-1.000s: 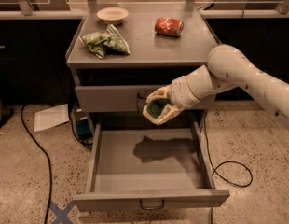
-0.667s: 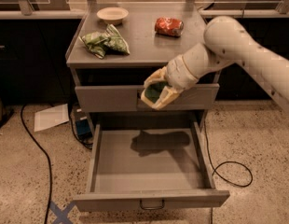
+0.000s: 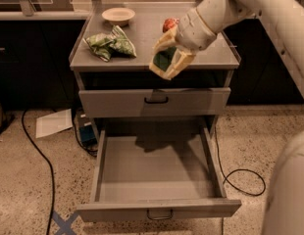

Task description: Pick sponge from middle drawer and place on counter

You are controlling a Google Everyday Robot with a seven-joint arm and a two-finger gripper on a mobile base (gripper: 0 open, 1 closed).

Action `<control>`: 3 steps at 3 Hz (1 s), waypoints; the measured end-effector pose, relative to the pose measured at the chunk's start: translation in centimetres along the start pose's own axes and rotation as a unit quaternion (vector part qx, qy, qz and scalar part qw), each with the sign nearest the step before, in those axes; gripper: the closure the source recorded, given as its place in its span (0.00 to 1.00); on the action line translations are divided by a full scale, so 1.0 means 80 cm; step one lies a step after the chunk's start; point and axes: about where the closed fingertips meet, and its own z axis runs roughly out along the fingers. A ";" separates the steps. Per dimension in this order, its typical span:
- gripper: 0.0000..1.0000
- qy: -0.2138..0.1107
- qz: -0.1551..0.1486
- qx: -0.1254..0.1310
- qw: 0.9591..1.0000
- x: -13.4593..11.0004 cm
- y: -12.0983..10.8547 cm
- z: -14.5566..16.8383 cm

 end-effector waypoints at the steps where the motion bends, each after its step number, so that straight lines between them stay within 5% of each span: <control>1: 1.00 0.005 0.002 0.002 1.000 0.006 -0.036 -0.019; 3: 1.00 0.009 -0.007 0.070 0.998 0.053 -0.116 -0.019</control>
Offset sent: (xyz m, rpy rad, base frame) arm 0.1380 -0.0365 0.1136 0.0754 -0.1909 -0.0831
